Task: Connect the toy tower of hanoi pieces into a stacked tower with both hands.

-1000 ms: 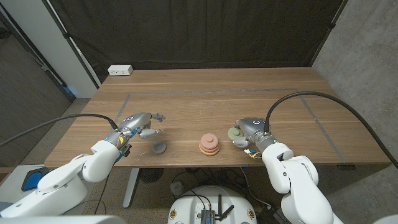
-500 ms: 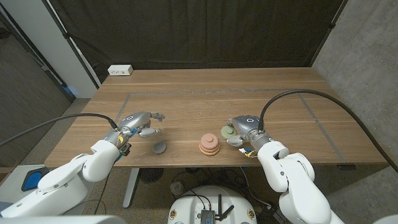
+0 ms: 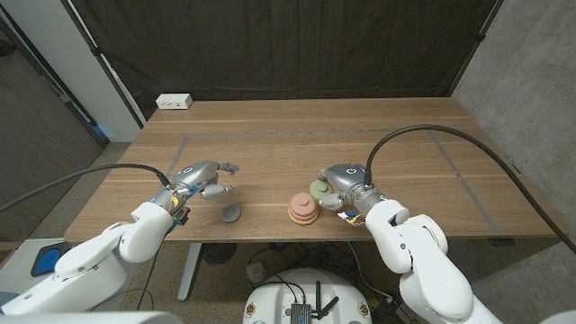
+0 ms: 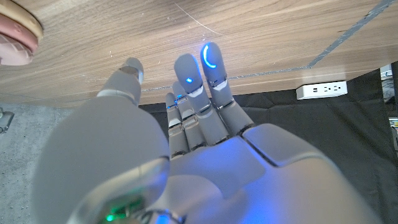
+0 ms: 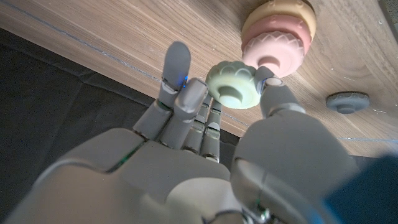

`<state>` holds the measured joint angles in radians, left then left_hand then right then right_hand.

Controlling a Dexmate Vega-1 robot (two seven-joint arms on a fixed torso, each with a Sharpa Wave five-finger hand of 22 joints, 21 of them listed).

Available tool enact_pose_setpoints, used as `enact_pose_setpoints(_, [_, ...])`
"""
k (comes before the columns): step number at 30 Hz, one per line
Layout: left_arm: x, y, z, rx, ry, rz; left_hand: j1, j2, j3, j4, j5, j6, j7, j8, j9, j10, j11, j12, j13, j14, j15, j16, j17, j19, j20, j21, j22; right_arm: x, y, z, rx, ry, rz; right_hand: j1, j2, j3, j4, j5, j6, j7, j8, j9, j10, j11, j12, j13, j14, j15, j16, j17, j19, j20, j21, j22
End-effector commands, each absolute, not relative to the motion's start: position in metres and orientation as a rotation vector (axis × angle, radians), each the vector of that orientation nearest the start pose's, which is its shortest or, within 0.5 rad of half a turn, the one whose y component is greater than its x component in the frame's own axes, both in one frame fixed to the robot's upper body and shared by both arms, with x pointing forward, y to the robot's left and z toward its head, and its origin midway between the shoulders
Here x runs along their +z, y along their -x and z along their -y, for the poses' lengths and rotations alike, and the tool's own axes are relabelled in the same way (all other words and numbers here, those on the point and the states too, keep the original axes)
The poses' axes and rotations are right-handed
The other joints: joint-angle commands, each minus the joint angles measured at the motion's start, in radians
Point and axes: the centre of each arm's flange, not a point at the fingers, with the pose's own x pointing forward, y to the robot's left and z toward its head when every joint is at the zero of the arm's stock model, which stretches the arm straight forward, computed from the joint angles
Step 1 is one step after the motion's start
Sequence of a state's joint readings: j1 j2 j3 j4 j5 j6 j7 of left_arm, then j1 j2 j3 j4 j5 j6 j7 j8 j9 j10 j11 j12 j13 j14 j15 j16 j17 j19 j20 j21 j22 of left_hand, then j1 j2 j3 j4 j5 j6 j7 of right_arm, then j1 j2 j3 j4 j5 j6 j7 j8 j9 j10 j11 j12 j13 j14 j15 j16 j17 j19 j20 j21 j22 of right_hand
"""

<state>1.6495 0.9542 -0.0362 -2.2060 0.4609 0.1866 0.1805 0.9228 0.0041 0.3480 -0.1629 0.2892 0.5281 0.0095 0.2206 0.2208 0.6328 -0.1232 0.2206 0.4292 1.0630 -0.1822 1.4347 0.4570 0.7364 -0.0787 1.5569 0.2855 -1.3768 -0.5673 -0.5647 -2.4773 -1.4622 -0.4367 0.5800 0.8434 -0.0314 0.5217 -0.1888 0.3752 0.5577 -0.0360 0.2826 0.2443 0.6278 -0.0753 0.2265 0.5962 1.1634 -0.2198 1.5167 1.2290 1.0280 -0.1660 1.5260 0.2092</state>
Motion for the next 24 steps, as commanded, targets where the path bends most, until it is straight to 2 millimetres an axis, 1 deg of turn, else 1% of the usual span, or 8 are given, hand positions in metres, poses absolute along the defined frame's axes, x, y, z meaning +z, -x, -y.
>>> enact_pose_setpoints(1, [-0.072,-0.452,-0.309,0.094,-1.310,0.577,-0.001,0.003,0.007,-0.001,0.001,0.009,0.002,-0.005,0.005,0.007,-0.001,-0.004,0.003,0.011,-0.037,0.001,0.004,0.007,-0.129,-0.002,0.003,-0.064,-0.401,0.087,0.090,1.717,0.525,0.062,0.056,0.036,0.024,0.008,0.016,-0.005,0.008,0.003,0.047,-0.042,0.001,0.025,0.011,0.002,0.004,0.001,0.011,-0.055,-0.002,0.002])
enact_pose_setpoints(24, [-0.071,-0.450,-0.309,0.097,-1.309,0.582,-0.001,0.001,0.012,-0.002,0.000,0.012,0.001,-0.006,0.006,0.008,-0.002,-0.007,0.003,0.010,-0.037,-0.001,0.003,0.007,-0.129,-0.002,0.003,-0.058,-0.408,0.070,0.163,1.759,0.567,0.062,0.056,0.040,0.024,0.011,0.017,-0.004,0.007,0.003,0.049,-0.042,-0.003,0.030,0.009,0.002,0.007,0.001,0.010,-0.055,-0.004,0.001])
